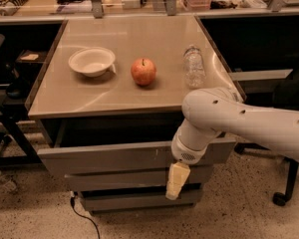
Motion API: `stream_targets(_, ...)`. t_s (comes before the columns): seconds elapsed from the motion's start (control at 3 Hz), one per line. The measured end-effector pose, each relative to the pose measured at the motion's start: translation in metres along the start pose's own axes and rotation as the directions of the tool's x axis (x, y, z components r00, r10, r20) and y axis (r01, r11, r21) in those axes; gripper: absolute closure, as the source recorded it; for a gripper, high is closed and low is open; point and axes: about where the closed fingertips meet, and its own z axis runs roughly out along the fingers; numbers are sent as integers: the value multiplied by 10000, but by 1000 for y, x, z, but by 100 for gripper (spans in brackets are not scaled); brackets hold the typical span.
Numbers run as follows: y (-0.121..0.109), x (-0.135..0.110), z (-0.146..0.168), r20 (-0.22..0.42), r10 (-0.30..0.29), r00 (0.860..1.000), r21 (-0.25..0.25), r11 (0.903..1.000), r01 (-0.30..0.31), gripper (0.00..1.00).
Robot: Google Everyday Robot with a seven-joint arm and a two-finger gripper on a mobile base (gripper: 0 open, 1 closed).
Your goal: Open top drawer
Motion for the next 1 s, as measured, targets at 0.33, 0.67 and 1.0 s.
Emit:
stream_targets(0.33,0,0,0,-1,1,10000,-5,10000,-1,18)
stream_targets(0.67,0,0,0,-1,1,10000,-5,10000,-1,42)
stream_targets(1.0,0,0,0,-2,1,10000,-5,10000,-1,64)
